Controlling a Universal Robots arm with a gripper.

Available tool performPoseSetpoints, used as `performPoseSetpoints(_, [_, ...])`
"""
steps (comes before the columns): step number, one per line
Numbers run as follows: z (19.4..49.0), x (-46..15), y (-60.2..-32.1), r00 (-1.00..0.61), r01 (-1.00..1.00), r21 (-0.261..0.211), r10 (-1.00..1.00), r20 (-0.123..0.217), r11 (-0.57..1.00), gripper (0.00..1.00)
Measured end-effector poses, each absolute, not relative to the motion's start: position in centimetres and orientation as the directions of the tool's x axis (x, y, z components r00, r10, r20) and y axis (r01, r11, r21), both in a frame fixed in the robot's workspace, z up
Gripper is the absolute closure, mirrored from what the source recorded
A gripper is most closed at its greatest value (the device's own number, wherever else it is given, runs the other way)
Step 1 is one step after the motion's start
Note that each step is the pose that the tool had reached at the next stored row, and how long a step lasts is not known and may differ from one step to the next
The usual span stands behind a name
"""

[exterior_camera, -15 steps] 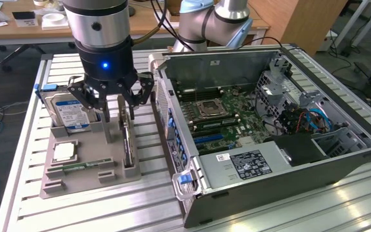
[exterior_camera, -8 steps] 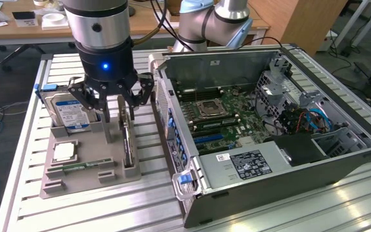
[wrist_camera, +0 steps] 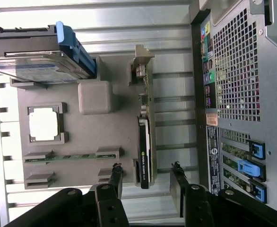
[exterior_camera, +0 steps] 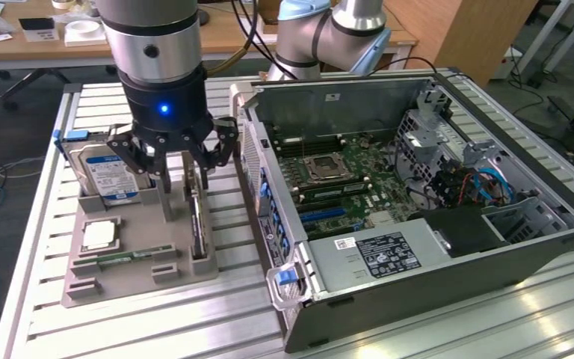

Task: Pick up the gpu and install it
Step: 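Pick up the gpu and move the gpu toward the slot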

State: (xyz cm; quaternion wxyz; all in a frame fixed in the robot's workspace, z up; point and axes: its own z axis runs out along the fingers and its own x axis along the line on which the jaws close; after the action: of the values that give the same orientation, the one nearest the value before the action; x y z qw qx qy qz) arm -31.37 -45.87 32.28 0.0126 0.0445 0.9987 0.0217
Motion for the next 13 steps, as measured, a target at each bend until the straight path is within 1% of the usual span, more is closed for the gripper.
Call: performPoseSetpoints(13, [31.76,-31.37,-45.87,-0.996,0.088,0.045,0.089,-0.023,0.995,0.47])
